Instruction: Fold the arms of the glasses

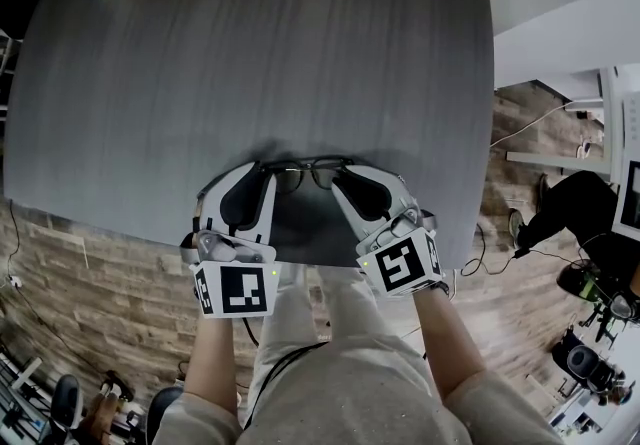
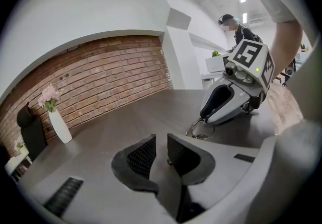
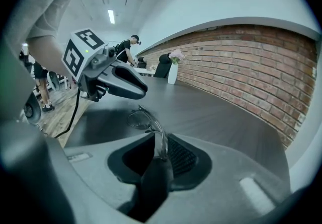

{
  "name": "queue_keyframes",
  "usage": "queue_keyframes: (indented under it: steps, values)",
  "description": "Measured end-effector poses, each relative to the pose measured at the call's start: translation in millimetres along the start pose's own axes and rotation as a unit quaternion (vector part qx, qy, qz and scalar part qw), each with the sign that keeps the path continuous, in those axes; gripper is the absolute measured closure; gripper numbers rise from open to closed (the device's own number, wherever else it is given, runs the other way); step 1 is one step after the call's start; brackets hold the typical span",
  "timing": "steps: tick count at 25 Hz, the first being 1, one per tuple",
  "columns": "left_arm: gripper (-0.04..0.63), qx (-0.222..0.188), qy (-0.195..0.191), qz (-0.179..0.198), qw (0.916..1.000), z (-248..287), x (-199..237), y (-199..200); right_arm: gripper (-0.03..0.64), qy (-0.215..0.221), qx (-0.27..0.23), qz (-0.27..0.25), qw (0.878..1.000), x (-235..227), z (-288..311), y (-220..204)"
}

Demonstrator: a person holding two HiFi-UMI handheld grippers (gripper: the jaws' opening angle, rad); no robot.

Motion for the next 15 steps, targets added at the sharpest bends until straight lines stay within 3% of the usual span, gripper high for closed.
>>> queue_keyframes:
  steps: [4,10,15]
  values:
    - [0.526,-0.01,0.002,-0.012,0.9999,-2.2,2.6,6.5,0.505,0.0,-0.015,0.007,1.0,-1.4,-5.4,5.5]
    - [0.526,-0.045,0.001,-0.038,0.9982,-8.9,9.4,20.2,0.5,-0.021,-0.052,0.037,0.998,-15.0,-18.6,20.1]
    - [0.526,-0.069,0.01,-0.082,0.9942,-20.7,21.3,27.7,0.514,-0.047,-0.071,0.059,0.995,-26.9,-30.2,27.2]
Point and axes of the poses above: the fingertips, and each gripper's own axes: z forward along the fingers, x to its left, y out of its top, the point moved 4 cm from there along -z, backward along the fingers, and after that the axes turned 13 degrees about -z, right-handed, at the moved point
